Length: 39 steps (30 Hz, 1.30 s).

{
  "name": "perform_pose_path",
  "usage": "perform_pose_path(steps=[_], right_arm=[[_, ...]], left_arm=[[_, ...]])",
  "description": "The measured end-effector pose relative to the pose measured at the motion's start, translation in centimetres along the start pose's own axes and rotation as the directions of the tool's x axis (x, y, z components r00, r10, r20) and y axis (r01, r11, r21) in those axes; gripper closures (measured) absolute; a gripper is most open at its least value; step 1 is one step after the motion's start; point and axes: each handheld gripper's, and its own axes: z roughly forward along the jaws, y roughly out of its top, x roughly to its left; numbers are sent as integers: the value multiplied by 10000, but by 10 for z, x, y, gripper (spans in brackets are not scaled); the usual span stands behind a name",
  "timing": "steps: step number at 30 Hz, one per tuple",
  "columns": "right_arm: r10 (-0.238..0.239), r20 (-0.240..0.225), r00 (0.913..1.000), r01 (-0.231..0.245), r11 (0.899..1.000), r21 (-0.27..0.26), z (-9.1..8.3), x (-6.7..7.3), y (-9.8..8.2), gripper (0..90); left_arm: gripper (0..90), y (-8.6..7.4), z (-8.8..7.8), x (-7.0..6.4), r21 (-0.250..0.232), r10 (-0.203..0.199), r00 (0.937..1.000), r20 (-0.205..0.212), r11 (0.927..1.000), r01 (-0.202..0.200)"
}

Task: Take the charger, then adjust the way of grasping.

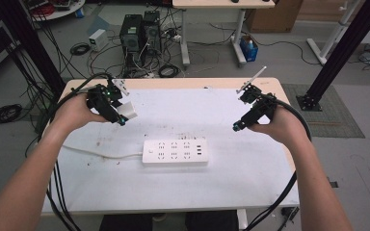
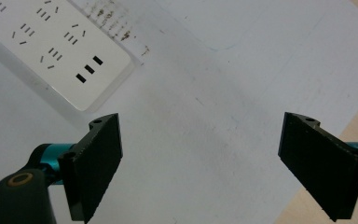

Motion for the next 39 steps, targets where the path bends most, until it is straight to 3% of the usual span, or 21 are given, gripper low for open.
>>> perform_pose_path(steps=[6, 14, 19, 24, 29, 33, 37, 38, 39], right_arm=[[-77, 82, 9999, 77, 10000, -47, -5, 4, 0, 129], [103, 92, 9999, -102, 9999, -87, -9, 4, 0, 129], [316, -160, 9994, -320, 9991, -278, -10, 1, 1, 129], [929, -804, 9924, -970, 9941, -495, -12, -2, 4, 132], [1331, -1668, 9770, -1491, 9850, -868, -14, -1, 8, 132], [1597, -2400, 9575, -1865, 9780, -932, -13, 5, 12, 132], [1749, -3179, 9319, -2210, 9684, -1153, -10, 9, 14, 132], [1836, -3364, 9236, -2350, 9647, -1187, -10, 10, 14, 132], [1974, -3649, 9099, -2557, 9594, -1187, -9, 10, 14, 132]], left_arm=[[425, 6, -22, -16, -163, 152, 9998, -150, 9997, -154], [425, 9, -27, -23, -72, 368, 9989, -275, 9993, -370], [425, 14, -29, -28, -467, 500, 9984, -256, 9976, -512], [425, 21, -30, -34, -919, 1002, 9946, -272, 9905, -1023], [425, 34, -27, -42, -1445, 1508, 9884, -194, 9778, -1520], [425, 44, -22, -49, -2137, 2021, 9794, 1, 9567, -1974], [425, 54, -15, -56, -2809, 2372, 9710, 305, 9343, -2194], [425, 56, -13, -57, -2978, 2497, 9678, 327, 9267, -2290], [425, 58, -11, -59, -3075, 2584, 9654, 336, 9218, -2360]])
